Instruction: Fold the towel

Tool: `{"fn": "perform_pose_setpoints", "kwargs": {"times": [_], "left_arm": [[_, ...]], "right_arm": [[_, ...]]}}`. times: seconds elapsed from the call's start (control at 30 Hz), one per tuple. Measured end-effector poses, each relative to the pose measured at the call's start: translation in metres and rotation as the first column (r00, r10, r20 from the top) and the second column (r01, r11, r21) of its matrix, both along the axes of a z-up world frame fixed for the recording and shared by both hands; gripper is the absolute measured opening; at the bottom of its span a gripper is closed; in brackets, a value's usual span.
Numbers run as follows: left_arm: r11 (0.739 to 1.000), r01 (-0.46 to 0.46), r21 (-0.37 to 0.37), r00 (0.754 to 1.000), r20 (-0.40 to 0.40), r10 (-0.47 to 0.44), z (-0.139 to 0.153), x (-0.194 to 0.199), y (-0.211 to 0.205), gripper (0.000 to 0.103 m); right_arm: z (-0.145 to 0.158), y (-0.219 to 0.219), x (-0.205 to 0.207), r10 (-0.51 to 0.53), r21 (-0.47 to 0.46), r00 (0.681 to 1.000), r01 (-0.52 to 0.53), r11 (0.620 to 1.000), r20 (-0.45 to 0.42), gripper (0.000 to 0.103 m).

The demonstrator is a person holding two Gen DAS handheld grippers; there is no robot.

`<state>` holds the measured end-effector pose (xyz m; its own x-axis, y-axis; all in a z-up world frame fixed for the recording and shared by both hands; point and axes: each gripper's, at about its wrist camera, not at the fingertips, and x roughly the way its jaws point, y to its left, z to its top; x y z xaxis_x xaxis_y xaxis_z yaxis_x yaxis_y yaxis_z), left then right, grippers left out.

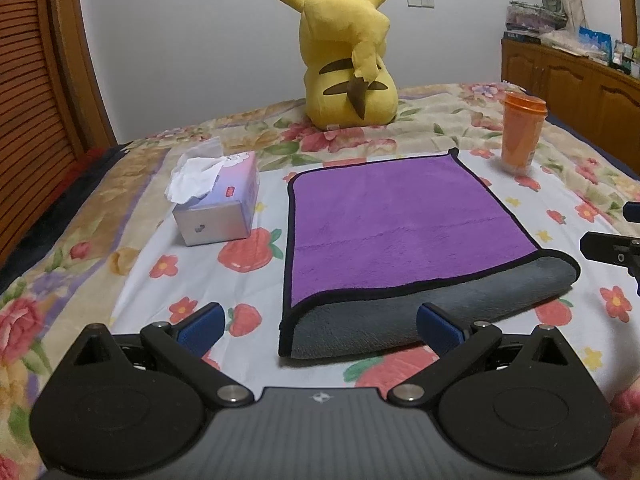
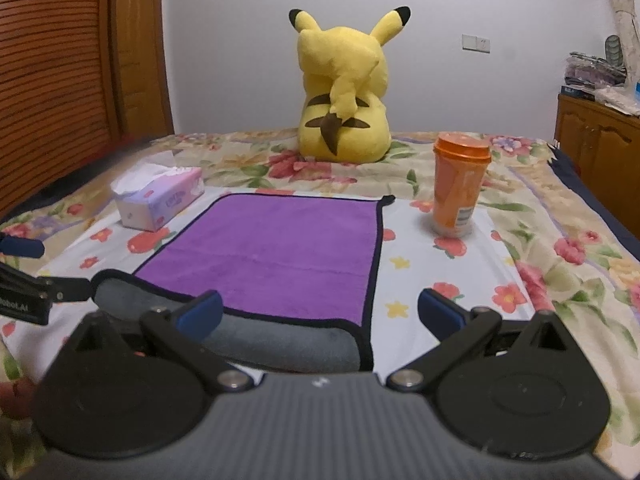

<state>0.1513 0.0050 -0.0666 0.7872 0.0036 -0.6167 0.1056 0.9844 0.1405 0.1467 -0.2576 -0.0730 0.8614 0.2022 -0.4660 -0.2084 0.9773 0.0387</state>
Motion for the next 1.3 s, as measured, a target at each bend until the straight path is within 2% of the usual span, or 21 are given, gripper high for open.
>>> {"fn": "perform_pose_setpoints", "kwargs": {"times": [0.47, 0.87, 1.07, 1.3], "left_arm": [[1.000, 0.018, 0.020, 0.999, -0.044, -0.017, -0.020, 0.025, 0.001, 0.103], [1.000, 0.019, 0.004, 0.995, -0.099, -0.019, -0.031, 0.041, 0.006, 0.103], [0.999, 0.005, -0.047, 0.993, -0.118, -0.011, -0.033, 0.048, 0.016, 0.096], [0.991, -0.021, -0.135, 0.989, -0.150, 0.001, -0.034, 0.054, 0.030, 0.083]], "right_arm": [[-0.013, 0.005, 0.024, 0.029, -0.032, 0.998, -0.030, 0.999, -0.056, 0.103], [-0.028, 0.003, 0.038, 0.049, -0.028, 0.987, -0.054, 0.998, -0.154, 0.103], [-0.033, 0.002, 0.041, 0.063, -0.021, 0.980, -0.068, 0.997, -0.190, 0.103], [-0.039, -0.003, 0.047, 0.070, 0.001, 0.971, -0.072, 0.997, -0.230, 0.103]]}}
